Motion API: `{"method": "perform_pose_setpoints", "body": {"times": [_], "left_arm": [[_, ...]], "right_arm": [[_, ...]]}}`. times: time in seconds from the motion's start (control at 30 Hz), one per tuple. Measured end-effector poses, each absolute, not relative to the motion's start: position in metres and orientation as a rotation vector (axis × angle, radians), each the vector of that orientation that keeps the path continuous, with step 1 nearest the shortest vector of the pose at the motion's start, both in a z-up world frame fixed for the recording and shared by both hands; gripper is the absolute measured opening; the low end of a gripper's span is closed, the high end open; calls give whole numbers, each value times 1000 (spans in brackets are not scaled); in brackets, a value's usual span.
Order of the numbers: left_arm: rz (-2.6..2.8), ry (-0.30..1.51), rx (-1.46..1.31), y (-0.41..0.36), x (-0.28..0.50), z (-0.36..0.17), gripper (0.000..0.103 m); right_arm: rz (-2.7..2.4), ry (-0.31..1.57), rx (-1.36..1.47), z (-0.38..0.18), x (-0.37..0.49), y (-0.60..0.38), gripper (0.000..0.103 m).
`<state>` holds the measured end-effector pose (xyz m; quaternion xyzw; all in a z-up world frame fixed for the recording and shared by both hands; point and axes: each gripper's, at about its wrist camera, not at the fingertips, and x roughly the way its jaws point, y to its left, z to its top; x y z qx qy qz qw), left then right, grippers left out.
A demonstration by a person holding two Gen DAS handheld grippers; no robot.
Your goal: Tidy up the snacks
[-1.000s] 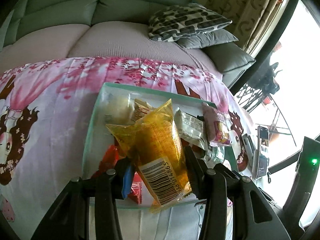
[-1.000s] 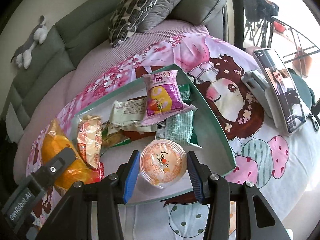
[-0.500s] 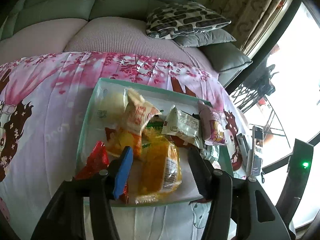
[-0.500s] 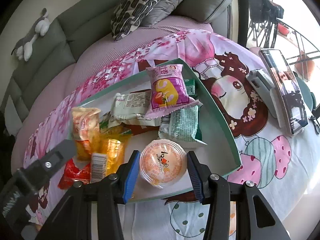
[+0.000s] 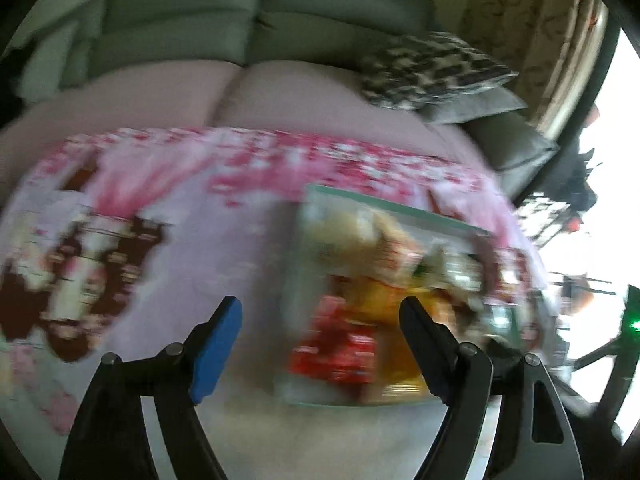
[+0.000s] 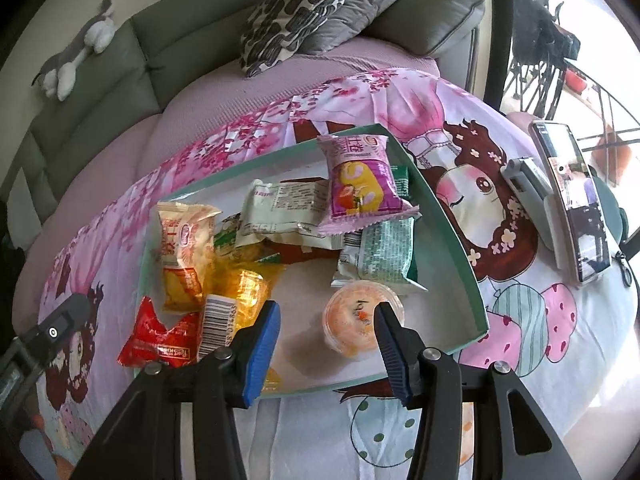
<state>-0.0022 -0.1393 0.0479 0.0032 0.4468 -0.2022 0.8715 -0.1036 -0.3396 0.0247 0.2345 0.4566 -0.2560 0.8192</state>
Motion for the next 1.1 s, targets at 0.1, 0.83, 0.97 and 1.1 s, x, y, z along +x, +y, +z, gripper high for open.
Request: {"method": "perform_pose_setpoints", "body": {"times": [0.1,0.83,0.97,1.1], "left_arm": [[-301,896,106,-122,1,44,85],[-88,984,211,-69,-17,14,98],[-74,994,208,-68,-15,11,98],[-62,1006,226,-68,-12,7,98]], "right_arm": [[-532,983,474,26,-101,-332,65],[-381,1012,296,19,-86,-255,103],[-397,1012,306,16,-85,-256,103],[-390,1016,307,15,-83,-257,103]]}}
